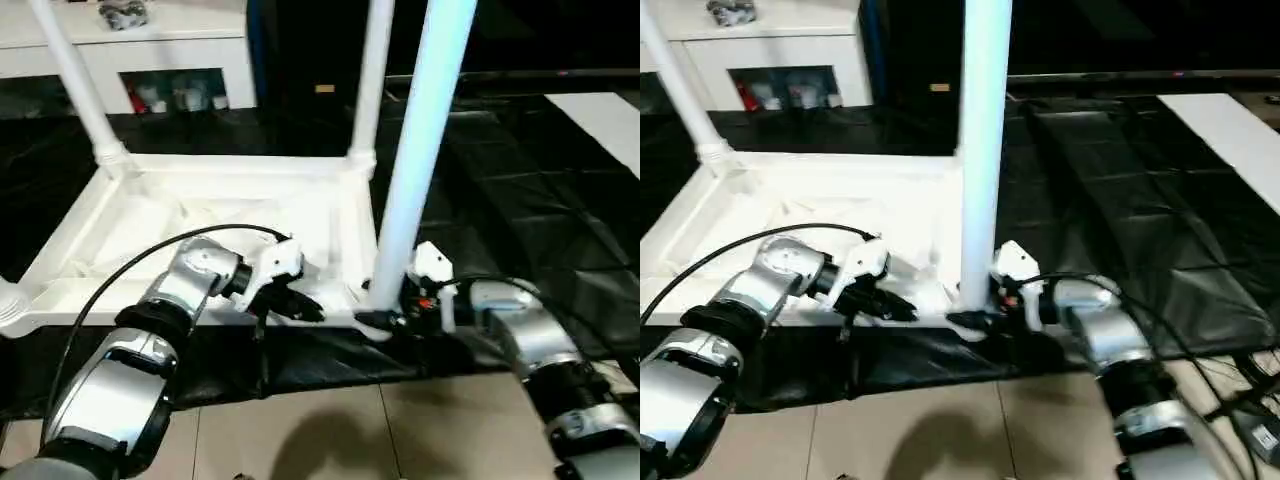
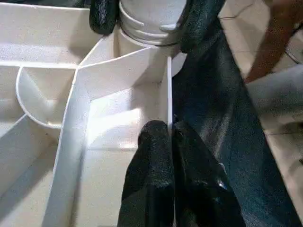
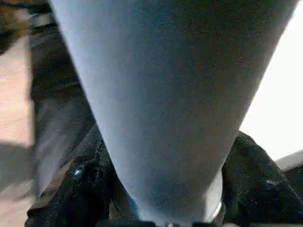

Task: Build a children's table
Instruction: Rotate leg to tighten

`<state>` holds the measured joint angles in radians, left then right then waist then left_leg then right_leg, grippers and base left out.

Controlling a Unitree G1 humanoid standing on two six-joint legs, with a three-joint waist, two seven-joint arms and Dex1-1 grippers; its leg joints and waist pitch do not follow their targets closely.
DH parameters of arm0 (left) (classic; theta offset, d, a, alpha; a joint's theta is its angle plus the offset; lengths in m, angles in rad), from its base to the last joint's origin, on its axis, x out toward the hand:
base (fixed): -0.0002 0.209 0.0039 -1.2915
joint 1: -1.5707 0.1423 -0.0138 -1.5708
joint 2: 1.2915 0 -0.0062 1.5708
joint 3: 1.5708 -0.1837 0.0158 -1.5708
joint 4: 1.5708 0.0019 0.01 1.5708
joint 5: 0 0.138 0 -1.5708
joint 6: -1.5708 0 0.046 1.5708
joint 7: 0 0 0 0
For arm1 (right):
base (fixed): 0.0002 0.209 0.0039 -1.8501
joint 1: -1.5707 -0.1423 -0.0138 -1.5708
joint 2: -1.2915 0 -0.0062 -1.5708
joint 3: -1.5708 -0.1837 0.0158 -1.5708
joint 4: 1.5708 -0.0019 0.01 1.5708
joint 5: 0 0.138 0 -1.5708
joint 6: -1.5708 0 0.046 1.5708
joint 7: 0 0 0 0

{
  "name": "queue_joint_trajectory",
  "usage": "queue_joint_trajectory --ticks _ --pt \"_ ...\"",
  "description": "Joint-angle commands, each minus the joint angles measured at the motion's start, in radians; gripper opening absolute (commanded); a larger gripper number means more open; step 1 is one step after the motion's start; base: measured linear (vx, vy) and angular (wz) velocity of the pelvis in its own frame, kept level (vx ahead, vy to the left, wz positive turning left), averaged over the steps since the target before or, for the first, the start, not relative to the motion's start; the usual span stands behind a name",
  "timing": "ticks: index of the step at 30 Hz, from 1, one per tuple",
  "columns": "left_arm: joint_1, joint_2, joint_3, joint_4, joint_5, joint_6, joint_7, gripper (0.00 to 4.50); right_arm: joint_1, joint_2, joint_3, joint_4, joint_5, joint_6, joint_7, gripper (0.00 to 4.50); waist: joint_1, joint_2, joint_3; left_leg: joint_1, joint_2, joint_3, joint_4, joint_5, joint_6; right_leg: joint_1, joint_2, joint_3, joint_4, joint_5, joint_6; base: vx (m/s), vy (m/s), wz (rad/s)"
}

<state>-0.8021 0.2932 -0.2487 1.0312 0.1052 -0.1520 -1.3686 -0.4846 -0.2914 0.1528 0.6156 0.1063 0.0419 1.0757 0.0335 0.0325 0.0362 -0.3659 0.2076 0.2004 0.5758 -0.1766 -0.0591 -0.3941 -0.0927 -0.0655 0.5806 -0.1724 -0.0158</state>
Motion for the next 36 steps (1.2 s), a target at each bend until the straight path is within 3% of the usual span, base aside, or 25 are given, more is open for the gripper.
queue_joint_trajectory --ticks 1,2,5,11,12,16,17,18,21,25,28,32,33,36 --pt "-0.014 -0.057 -0.003 0.004 0.0 0.031 0.075 0.0 0.002 0.051 -0.005 0.044 -0.027 0.027 -0.159 2.64 -0.003 -0.001 -0.051 0.015 0.025 -0.012 -0.07 -0.297 0.027 0.04 -0.048 0.032 -0.067 -0.279 -0.235 0.0 0.0 0.0" --pt "-0.016 -0.087 0.017 0.009 -0.004 0.057 0.17 0.0 0.006 0.099 -0.057 0.06 -0.014 0.052 -0.295 2.64 -0.011 0.0 -0.049 0.018 0.025 -0.016 -0.073 -0.323 0.01 0.035 -0.049 0.033 -0.075 -0.341 -0.212 0.0 0.0 0.0" --pt "-0.015 -0.123 0.03 0.004 -0.004 0.079 0.257 0.0 0.002 0.151 -0.096 0.086 -0.007 0.065 -0.425 2.64 -0.016 0.001 -0.049 0.022 0.022 -0.019 -0.074 -0.35 -0.001 0.03 -0.049 0.033 -0.082 -0.394 -0.192 0.0 0.0 0.0" --pt "-0.001 -0.207 0.049 -0.038 -0.006 0.136 0.413 0.0 -0.027 0.251 -0.148 0.161 -0.008 0.058 -0.663 2.64 -0.036 0.0 -0.05 0.019 0.018 -0.018 -0.073 -0.365 0.005 0.027 -0.046 0.032 -0.087 -0.373 -0.188 0.0 0.0 0.0" --pt "0.011 -0.235 0.047 -0.061 0.001 0.147 0.451 0.0 -0.044 0.284 -0.161 0.189 -0.009 0.051 -0.737 2.64 -0.036 0.004 -0.05 0.019 0.018 -0.018 -0.072 -0.364 0.007 0.027 -0.047 0.033 -0.087 -0.368 -0.19 0.0 0.0 0.0" --pt "0.035 -0.256 0.029 -0.093 0.008 0.144 0.457 0.0 -0.06 0.316 -0.172 0.198 -0.016 0.025 -0.782 2.64 -0.041 0.003 -0.051 0.014 0.018 -0.018 -0.073 -0.351 0.017 0.029 -0.044 0.032 -0.085 -0.338 -0.19 0.0 0.0 0.0" --pt "0.042 -0.255 0.023 -0.098 0.005 0.137 0.446 0.0 -0.061 0.318 -0.185 0.19 -0.014 0.014 -0.785 2.99 -0.043 0.004 -0.051 0.013 0.019 -0.018 -0.074 -0.355 0.021 0.03 -0.044 0.032 -0.084 -0.323 -0.192 0.0 0.0 0.0" --pt "0.045 -0.255 0.021 -0.1 0.004 0.134 0.441 0.0 -0.061 0.319 -0.19 0.187 -0.012 0.01 -0.787 2.99 -0.044 0.004 -0.051 0.013 0.019 -0.018 -0.074 -0.357 0.022 0.03 -0.043 0.032 -0.084 -0.32 -0.192 0.0 0.0 0.0" --pt "0.053 -0.234 0.023 -0.098 0.007 0.119 0.428 0.0 -0.058 0.279 -0.182 0.165 -0.013 0.01 -0.729 3.36 -0.046 0.004 -0.051 0.013 0.019 -0.018 -0.074 -0.357 0.028 0.031 -0.044 0.032 -0.084 -0.318 -0.193 0.0 0.0 0.0" --pt "0.061 -0.21 0.025 -0.114 -0.003 0.113 0.399 0.0 -0.058 0.232 -0.167 0.154 -0.022 0.003 -0.669 3.42 -0.042 0.001 -0.054 0.012 0.019 -0.016 -0.071 -0.332 0.038 0.033 -0.044 0.033 -0.08 -0.285 -0.204 0.0 0.0 0.0" --pt "0.065 -0.176 0.025 -0.121 -0.013 0.091 0.333 0.0 -0.054 0.172 -0.148 0.129 -0.009 0.007 -0.536 3.42 -0.037 -0.001 -0.057 0.005 0.017 -0.014 -0.066 -0.275 0.063 0.043 -0.045 0.033 -0.072 -0.216 -0.22 0.0 0.0 0.0" --pt "0.069 -0.119 0.009 -0.13 -0.016 0.048 0.199 0.0 -0.028 0.085 -0.084 0.063 0.002 -0.011 -0.283 3.42 -0.021 0.0 -0.068 0.001 0.021 -0.007 -0.05 -0.128 0.133 0.051 -0.04 0.03 -0.043 0.021 -0.275 0.0 0.0 0.0" --pt "0.069 -0.105 0.005 -0.129 -0.016 0.04 0.167 0.0 -0.019 0.064 -0.067 0.043 0.008 -0.011 -0.218 3.42 -0.017 -0.002 -0.066 0.0 0.02 -0.005 -0.048 -0.127 0.15 0.051 -0.041 0.029 -0.042 0.036 -0.283 0.0 0.0 0.0" --pt "0.063 -0.078 -0.004 -0.122 -0.016 0.026 0.103 0.0 -0.002 0.018 -0.032 -0.004 0.035 0.013 -0.065 3.42 -0.008 -0.002 -0.065 0.002 0.024 -0.005 -0.049 -0.143 0.155 0.05 -0.042 0.028 -0.043 0.006 -0.286 0.0 0.0 0.0"
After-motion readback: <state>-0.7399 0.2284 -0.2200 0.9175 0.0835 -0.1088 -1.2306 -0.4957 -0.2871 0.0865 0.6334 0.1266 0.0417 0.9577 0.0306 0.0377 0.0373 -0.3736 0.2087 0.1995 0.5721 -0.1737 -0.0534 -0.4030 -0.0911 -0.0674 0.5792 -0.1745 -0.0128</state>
